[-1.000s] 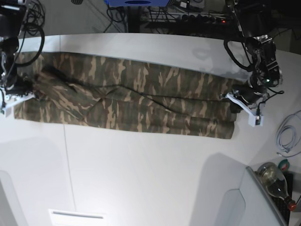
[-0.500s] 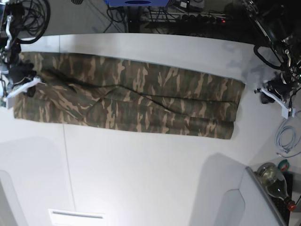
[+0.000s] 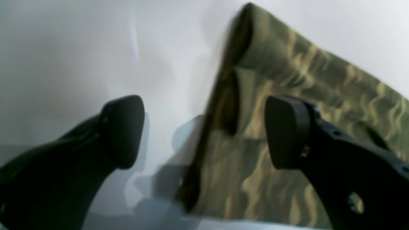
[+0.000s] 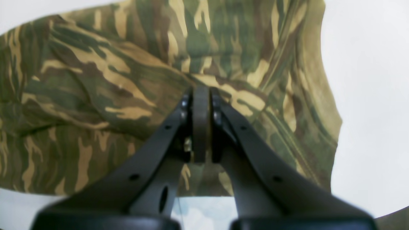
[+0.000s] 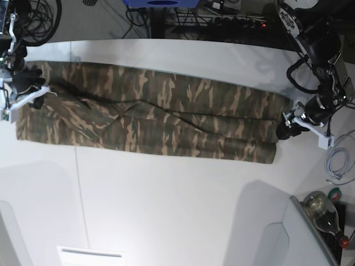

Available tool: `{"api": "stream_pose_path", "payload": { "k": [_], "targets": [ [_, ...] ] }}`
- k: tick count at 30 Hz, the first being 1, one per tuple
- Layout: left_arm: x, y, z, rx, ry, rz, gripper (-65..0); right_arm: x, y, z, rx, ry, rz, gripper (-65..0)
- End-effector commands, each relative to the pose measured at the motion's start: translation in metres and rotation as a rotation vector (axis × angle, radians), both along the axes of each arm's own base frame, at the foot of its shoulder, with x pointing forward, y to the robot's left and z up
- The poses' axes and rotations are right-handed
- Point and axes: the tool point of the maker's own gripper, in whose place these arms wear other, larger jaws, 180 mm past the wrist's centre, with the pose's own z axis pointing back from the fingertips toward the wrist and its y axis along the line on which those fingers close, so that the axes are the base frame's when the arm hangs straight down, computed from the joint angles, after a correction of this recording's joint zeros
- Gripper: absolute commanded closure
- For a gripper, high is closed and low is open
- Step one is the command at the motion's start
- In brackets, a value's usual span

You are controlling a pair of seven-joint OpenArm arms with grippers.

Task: Layout the t-shirt on the table in an organized manner, then fold the t-shirt properly
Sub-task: 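Grasp the shirt's two ends with both grippers, then fold the shirt end with the left gripper toward the right gripper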

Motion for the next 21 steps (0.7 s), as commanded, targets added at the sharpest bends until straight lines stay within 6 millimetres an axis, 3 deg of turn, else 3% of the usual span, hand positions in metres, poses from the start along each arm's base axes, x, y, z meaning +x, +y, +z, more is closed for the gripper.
{"api": "stream_pose_path", "payload": {
  "k": [1, 3, 6, 9, 14, 16, 19, 21],
  "targets": [
    [0.015, 0.010, 0.016, 0.032, -0.049, -0.001, -54.6, 0.009, -0.005, 0.012, -0.016, -0.046, 0.003, -1.7],
    [0.021, 0.007, 0.014, 0.060, -0.050, -0.016, -54.6, 0.009, -0.005, 0.012, -0.016, -0.046, 0.003, -1.7],
    [0.023, -0.016, -0.003, 0.074, -0.017, -0.092, -52.3, 0.009, -0.005, 0.012, -0.016, -0.046, 0.003, -1.7],
    [0.018, -0.027, -0.018, 0.044, 0.006, -0.110, -44.8, 0.009, -0.007, 0.012, -0.018, -0.047, -0.001, -1.7],
    [0.011, -0.030, -0.033, -0.005, 0.013, -0.073, -31.4, 0.009, -0.006, 0.012, -0.017, -0.047, 0.000, -1.7],
    [0.011, -0.030, -0.033, -0.005, 0.011, -0.071, -24.0, 0.009, -0.008, 0.013, -0.019, -0.048, -0.004, -1.7],
    [0.014, -0.022, -0.025, 0.022, -0.007, -0.073, -3.1, 0.009, -0.008, 0.012, -0.019, -0.047, -0.002, -1.7],
    [0.017, -0.012, -0.017, 0.051, -0.021, -0.073, 0.0, 0.009, -0.007, 0.012, -0.018, -0.047, -0.001, -1.7]
  ]
}}
